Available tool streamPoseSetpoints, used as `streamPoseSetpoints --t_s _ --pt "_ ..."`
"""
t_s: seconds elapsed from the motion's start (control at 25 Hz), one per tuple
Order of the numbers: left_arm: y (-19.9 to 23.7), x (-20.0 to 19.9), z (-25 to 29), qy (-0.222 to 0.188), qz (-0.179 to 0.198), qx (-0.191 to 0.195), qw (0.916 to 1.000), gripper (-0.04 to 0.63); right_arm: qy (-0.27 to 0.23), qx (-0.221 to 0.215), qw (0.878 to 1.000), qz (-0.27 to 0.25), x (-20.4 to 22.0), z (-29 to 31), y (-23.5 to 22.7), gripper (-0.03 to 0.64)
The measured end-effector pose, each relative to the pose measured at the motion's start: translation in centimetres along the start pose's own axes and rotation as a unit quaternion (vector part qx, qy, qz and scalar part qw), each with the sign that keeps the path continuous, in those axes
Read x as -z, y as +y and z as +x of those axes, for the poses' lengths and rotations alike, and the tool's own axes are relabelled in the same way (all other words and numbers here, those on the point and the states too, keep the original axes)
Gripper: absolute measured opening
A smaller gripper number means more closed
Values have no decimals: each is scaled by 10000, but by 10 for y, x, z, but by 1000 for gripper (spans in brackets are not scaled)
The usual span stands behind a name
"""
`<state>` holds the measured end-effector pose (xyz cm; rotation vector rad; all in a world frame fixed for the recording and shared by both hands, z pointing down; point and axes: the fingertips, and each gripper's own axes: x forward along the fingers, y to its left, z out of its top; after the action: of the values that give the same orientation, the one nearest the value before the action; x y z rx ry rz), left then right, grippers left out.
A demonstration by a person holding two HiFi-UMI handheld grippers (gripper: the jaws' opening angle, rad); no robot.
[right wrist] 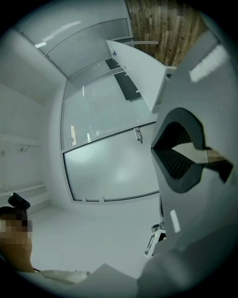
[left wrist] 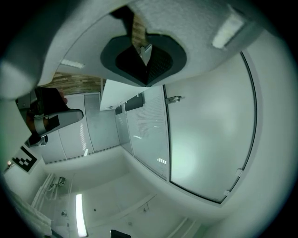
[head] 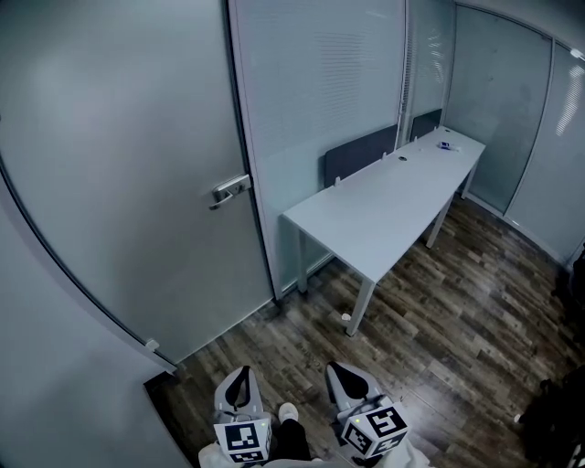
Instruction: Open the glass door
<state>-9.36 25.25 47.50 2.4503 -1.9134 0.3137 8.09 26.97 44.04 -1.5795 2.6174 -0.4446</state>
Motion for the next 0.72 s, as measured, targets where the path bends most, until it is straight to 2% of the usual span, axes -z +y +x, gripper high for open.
streamPoseSetpoints --t_s 0.12,0.72 --pt "16 -6 34 -74 -2 -7 10000 5 38 13 10000 -38 -5 34 -11 5" --pt "115 -9 194 130 -32 27 9999 5 267 -18 9996 59 -16 222 -40 5"
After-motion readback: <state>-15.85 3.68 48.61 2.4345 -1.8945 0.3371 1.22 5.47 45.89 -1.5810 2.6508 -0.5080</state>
